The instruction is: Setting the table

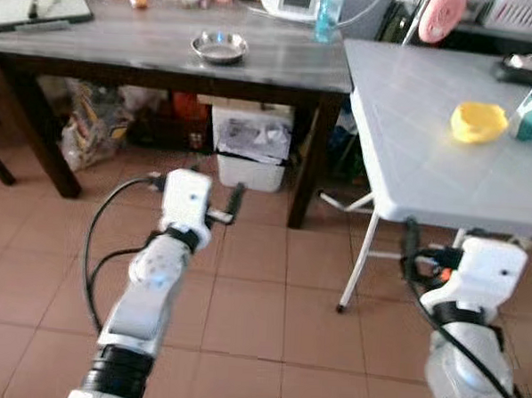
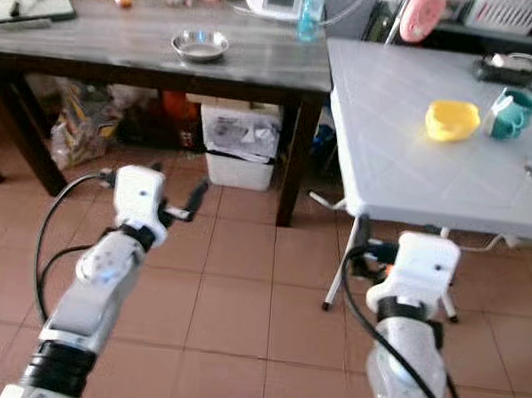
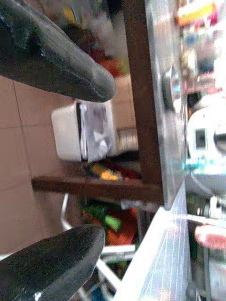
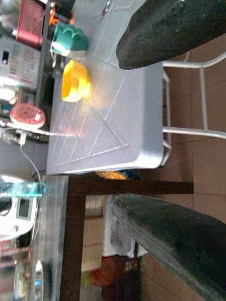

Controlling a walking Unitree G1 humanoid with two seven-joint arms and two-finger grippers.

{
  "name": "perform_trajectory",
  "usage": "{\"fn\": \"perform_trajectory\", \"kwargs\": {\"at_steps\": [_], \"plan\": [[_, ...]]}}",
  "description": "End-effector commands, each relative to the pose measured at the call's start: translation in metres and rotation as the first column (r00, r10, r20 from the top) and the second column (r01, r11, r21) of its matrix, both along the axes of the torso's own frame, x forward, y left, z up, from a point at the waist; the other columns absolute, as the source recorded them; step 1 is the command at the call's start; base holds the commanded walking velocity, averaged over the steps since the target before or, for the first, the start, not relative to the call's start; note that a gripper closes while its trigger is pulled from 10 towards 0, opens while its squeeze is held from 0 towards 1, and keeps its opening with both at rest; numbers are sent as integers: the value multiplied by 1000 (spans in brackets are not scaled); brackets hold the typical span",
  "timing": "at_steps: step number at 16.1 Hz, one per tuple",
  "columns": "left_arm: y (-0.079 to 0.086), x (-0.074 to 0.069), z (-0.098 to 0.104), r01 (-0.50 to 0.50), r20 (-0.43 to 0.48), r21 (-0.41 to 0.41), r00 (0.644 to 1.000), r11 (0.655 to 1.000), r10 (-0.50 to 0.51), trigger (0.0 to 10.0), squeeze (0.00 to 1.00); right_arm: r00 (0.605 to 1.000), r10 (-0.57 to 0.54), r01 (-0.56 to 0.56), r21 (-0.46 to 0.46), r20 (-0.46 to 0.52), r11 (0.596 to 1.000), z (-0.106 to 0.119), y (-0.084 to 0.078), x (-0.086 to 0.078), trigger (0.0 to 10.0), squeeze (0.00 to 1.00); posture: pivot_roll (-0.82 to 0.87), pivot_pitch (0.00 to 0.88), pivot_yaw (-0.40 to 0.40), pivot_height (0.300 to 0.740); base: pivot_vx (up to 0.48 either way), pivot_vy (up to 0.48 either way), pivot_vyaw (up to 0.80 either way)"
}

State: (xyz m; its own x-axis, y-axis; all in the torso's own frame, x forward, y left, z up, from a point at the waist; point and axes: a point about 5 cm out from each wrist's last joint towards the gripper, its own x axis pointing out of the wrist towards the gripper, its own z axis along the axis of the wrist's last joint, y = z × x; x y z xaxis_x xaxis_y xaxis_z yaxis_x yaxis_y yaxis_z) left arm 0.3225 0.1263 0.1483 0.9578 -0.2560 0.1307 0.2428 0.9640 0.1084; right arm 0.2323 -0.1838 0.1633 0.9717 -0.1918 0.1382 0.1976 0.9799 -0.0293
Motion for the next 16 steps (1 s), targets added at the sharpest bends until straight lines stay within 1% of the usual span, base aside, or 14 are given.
{"fn": "perform_trajectory", "kwargs": {"at_steps": [1,11,15,16], "plan": [[-4,1,1,7,3,-3,1000,1000,-7,10000,0,1000,-16,16,-15,9,1000,3,-5,-1,10000,0,58,135,-21,740,0,-480,0],[-7,4,-1,7,3,-2,1000,1000,-7,10000,0,1000,-16,16,-16,13,1000,4,-5,-2,10000,0,44,138,-22,740,0,-480,0],[-10,6,1,16,7,-6,1000,1000,-16,10000,0,1000,-12,13,-12,12,1000,4,-4,-2,10000,0,40,135,-19,740,0,-480,-472],[-11,6,1,17,8,-6,1000,1000,-17,10000,0,1000,-11,12,-14,13,1000,4,-4,-2,10000,0,40,133,-21,740,0,-480,0]]}}
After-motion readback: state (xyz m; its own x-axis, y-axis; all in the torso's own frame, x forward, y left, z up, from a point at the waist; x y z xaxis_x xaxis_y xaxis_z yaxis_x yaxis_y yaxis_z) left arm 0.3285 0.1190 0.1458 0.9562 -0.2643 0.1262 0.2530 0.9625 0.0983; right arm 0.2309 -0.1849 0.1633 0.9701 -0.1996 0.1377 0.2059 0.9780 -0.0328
